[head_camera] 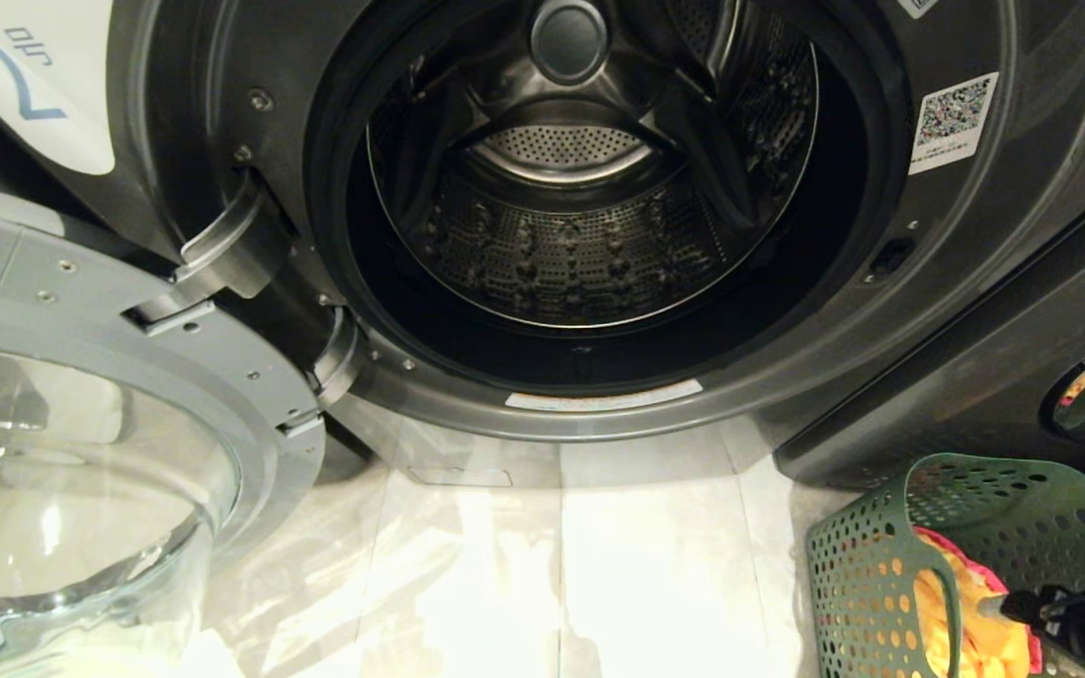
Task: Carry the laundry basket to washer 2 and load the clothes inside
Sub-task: Place the clothes into the washing machine
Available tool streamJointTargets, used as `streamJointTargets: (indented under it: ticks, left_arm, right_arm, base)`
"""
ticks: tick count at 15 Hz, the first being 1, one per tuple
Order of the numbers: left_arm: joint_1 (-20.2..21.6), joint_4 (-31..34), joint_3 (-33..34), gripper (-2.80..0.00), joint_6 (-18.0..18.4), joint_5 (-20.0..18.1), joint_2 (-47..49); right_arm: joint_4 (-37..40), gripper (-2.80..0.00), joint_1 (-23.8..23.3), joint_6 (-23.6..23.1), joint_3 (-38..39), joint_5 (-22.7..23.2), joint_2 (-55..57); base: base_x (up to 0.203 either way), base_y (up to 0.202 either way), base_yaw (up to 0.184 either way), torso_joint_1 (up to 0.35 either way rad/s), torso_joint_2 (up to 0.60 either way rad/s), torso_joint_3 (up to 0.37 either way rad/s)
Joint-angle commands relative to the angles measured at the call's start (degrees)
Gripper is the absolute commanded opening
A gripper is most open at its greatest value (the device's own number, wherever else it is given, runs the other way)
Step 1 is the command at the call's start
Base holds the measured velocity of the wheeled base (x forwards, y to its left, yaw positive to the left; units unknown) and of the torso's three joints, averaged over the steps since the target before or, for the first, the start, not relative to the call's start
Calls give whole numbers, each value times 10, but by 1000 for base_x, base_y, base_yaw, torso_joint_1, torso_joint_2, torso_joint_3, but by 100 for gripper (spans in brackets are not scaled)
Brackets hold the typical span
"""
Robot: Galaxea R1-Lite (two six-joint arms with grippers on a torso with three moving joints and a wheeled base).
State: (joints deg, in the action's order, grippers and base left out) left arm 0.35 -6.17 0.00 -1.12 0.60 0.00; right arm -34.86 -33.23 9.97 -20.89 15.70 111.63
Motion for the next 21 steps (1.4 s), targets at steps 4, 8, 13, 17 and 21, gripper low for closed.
streamJointTargets:
  ticks: [4, 8, 13, 17, 21]
  left_arm:
    - [0, -1, 23, -280, 0, 0, 0]
    - [0, -1, 23, -280, 0, 0, 0]
    - [0, -1, 23, -280, 0, 0, 0]
    - [0, -1, 23, -280, 0, 0, 0]
    - [0, -1, 23, -280, 0, 0, 0]
  right_arm:
    - [-161, 0, -4, -41, -48, 12, 209]
    - [-207, 0, -9, -47, -142, 0, 321]
    - [-220, 0, -4, -75, -258, 20, 436]
    - [-221, 0, 18, -92, -301, 47, 495]
    - [-221, 0, 42, -120, -305, 53, 520]
  base:
    - [0, 0, 0, 0, 0, 0]
    - [0, 0, 0, 0, 0, 0]
    - [0, 0, 0, 0, 0, 0]
    - [0, 0, 0, 0, 0, 0]
    - [0, 0, 0, 0, 0, 0]
